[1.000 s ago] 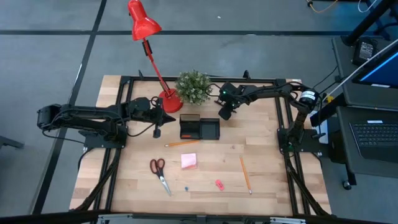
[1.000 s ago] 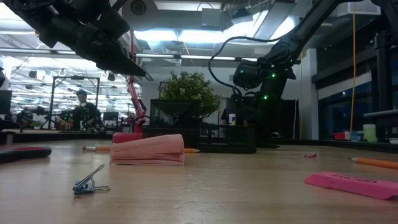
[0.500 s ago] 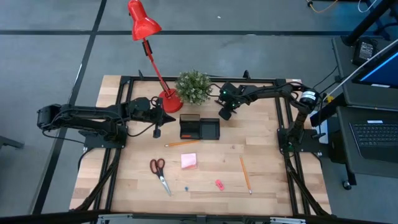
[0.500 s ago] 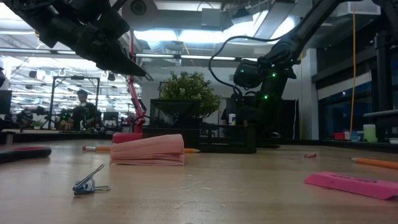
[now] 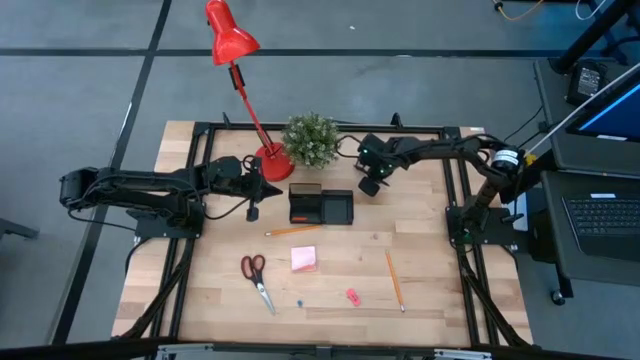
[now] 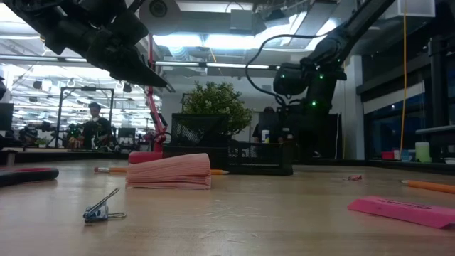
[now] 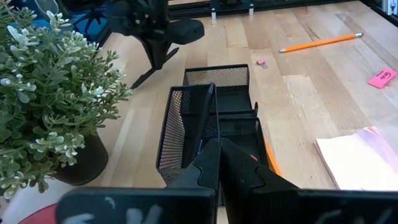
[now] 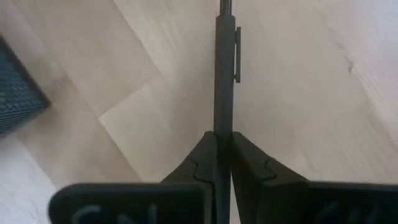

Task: Pick and place office supplies into organizer
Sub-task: Put the black pen into the black desk organizer

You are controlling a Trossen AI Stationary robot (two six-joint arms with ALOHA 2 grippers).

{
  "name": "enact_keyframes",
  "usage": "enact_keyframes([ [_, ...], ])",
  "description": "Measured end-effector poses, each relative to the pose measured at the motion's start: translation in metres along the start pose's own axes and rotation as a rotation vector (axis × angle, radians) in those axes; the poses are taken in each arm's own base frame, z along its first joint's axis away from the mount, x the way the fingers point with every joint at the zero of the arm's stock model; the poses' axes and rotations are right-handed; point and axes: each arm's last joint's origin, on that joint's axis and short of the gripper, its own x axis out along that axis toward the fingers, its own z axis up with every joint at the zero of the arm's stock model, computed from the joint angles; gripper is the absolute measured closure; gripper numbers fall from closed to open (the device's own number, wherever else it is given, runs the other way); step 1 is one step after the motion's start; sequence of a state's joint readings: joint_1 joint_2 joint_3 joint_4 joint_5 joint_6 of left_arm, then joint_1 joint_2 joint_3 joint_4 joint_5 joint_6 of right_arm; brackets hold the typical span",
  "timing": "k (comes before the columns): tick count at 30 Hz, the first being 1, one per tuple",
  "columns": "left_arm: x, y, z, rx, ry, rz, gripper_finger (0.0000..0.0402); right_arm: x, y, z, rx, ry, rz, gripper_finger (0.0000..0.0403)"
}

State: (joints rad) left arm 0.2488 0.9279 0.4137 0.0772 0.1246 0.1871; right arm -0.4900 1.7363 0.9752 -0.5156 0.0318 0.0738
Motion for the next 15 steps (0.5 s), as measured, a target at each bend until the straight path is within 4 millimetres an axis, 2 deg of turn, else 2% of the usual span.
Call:
enact_keyframes([
  [6,0.000,0.000,0.000,0.000,0.000,0.000,0.0399,-0.012,0.004,0.000,0.040,-0.024,0.008,0.0373],
  [15,0.000,0.000,0.000,-0.009,0.000,0.000,0.0399,-0.048,0.006,-0.002,0.058,-0.115,0.022,0.0377],
])
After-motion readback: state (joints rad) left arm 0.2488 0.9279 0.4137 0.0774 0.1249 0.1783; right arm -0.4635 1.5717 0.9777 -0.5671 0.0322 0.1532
